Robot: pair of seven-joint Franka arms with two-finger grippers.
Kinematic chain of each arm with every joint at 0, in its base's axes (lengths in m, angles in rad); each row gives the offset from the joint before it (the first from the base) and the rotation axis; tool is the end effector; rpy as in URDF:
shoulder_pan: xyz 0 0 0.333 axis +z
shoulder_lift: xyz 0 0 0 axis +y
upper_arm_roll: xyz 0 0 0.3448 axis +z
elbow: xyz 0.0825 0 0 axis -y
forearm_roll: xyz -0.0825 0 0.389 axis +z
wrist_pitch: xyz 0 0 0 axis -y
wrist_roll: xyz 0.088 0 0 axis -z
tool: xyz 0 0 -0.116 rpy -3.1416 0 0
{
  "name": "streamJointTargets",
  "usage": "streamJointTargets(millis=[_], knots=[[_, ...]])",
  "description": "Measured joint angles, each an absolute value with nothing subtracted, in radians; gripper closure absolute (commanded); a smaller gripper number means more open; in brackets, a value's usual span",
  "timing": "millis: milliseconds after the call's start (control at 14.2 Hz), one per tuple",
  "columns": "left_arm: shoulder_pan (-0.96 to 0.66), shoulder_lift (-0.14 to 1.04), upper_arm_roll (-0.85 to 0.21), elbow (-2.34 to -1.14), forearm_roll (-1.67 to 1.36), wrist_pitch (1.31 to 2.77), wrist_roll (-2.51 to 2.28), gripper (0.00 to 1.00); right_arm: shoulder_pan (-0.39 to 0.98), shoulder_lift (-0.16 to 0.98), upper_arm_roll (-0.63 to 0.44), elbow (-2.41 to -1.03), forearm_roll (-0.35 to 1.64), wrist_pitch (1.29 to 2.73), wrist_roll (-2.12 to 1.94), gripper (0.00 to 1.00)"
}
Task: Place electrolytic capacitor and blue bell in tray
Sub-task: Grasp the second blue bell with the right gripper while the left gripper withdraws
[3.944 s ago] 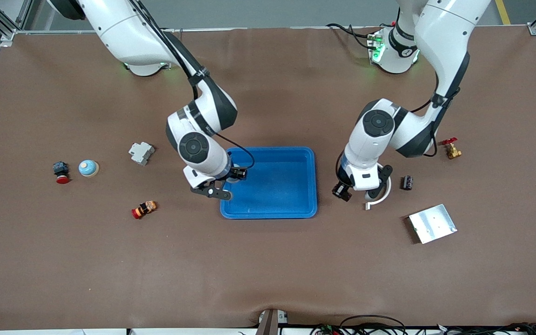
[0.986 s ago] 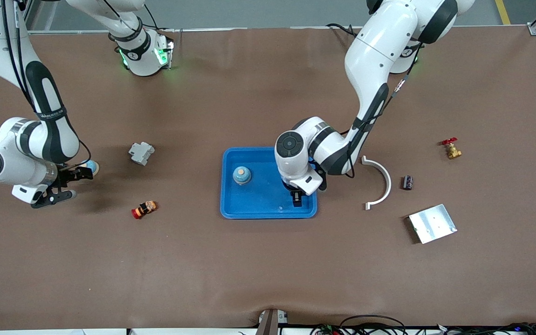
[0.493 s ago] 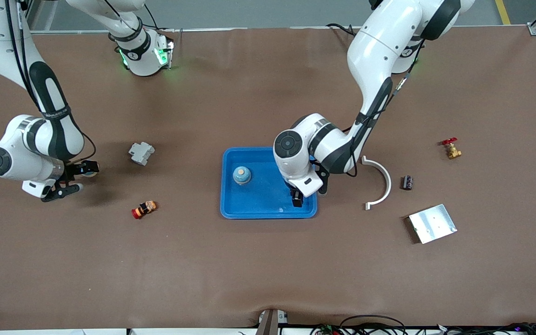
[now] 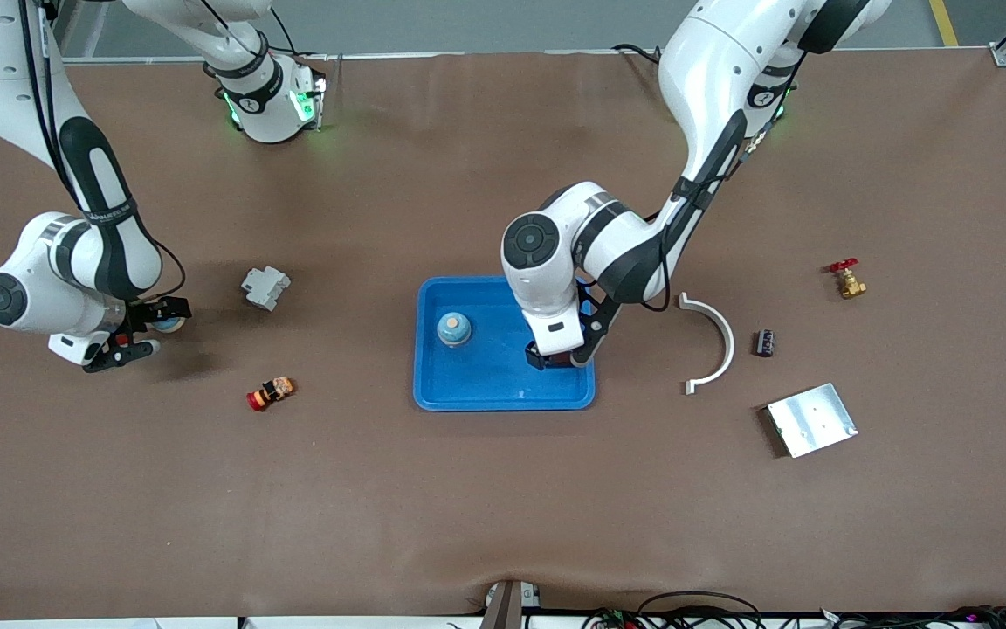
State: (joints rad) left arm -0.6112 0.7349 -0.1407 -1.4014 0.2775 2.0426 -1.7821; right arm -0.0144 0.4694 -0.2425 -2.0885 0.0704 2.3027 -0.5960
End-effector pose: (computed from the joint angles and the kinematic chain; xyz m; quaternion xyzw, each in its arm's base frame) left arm 0.5688 -0.4788 0.2753 -0.8918 -0.4446 -0.0569 0.0619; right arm 0.5522 -0.1435 0.1970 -0.9814 -0.1472 0.1220 0.0199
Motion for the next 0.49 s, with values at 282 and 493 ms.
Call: streamJointTargets(millis=[282,493], knots=[[-0.584,0.735,-0.139,-1.404,0.278,2.041,-1.48,0.0,-0.01,0.469,-0.255,-2.096,0.071,2.336,-0.596,0.0],[-0.532,0.733,-0.139,-1.404,0.277,2.041,-1.247,0.0,-0.007,0.469,-0.259,-2.105,0.071,2.34,-0.596,0.0]])
